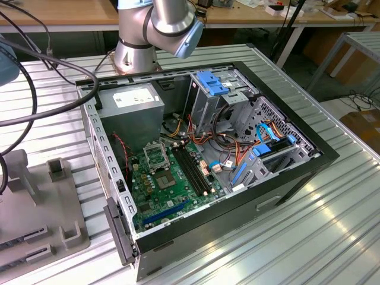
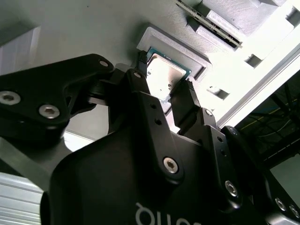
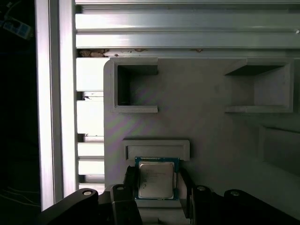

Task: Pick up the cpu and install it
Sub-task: 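Pick up the cpu and move it towards the insertion slot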

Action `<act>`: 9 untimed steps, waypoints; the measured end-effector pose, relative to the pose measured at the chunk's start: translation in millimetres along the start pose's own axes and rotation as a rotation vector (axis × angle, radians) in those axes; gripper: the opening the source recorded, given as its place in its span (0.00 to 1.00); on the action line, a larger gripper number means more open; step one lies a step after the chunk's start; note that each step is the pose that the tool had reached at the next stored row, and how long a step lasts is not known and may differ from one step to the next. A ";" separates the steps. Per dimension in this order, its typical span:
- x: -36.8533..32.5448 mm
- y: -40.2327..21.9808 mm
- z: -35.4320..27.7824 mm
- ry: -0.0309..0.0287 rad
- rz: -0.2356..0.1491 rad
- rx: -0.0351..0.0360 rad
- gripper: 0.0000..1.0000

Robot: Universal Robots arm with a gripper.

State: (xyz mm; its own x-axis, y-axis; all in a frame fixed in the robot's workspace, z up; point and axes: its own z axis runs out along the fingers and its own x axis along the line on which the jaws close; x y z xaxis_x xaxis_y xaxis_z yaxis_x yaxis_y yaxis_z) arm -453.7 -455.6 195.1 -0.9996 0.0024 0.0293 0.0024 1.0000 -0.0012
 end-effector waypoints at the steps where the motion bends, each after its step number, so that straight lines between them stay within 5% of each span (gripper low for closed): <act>1: 0.0 0.0 0.2 0.0000 0.000 0.0000 0.48; 9: 0.0 0.0 0.8 0.0000 0.000 0.0000 0.48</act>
State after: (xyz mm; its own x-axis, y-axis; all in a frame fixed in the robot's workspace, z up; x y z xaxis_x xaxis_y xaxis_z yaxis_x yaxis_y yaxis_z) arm -453.7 -455.6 194.3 -0.9996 0.0024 0.0293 0.0024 1.0000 -0.0012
